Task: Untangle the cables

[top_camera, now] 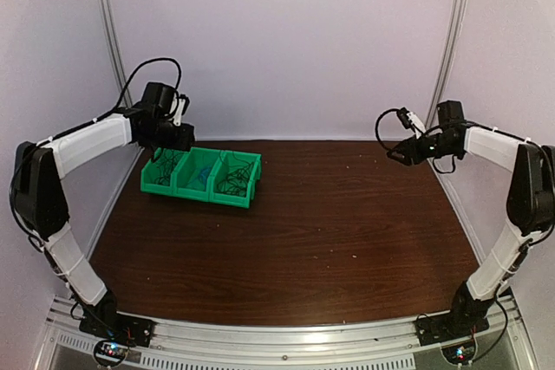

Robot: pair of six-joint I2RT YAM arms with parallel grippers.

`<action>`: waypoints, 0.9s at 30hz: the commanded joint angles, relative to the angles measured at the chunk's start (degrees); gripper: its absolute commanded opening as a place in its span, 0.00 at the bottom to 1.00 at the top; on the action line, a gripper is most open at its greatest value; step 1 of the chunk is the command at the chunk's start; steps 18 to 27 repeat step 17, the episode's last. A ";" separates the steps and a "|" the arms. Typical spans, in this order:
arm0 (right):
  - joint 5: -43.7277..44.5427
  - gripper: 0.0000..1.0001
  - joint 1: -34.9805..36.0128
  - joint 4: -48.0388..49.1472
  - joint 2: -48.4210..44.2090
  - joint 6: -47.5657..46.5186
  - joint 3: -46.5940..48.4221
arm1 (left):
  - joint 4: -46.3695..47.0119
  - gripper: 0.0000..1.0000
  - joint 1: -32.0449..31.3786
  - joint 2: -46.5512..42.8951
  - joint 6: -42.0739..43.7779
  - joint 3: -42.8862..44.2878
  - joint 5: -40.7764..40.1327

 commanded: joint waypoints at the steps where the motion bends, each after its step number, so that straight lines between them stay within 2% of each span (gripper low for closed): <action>1: 14.65 0.62 7.38 -3.22 -7.42 -5.43 3.03 | 3.70 0.56 0.35 -7.09 4.46 0.32 5.84; 3: 18.78 0.97 8.58 1.24 -10.43 -1.18 2.83 | 8.97 0.60 0.35 -10.97 4.40 -1.78 6.94; 4: 21.42 0.99 8.58 4.87 -11.84 2.69 2.48 | 11.59 0.82 0.35 -12.45 3.92 -3.32 6.46; 5: 23.83 1.00 8.39 8.00 -13.08 6.10 2.23 | 13.85 0.96 0.35 -13.53 3.35 -4.73 5.57; 6: 24.84 1.00 8.21 10.66 -14.09 8.48 2.05 | 15.63 0.97 0.35 -14.48 2.60 -6.14 4.80; 10: 26.47 1.00 8.34 20.35 -17.29 17.51 -1.04 | 18.05 0.98 0.35 -15.60 0.05 -8.92 1.63; 13: 23.12 1.00 8.42 18.98 -17.69 17.42 -1.35 | 19.05 0.98 0.37 -16.82 -0.11 -10.72 2.50; 17: 22.30 1.00 8.67 15.95 -16.86 18.46 -1.58 | 25.45 0.98 0.35 -21.56 0.89 -17.24 4.50; 27: 22.30 1.00 8.67 15.95 -16.86 18.46 -1.58 | 25.45 0.98 0.35 -21.56 0.89 -17.24 4.50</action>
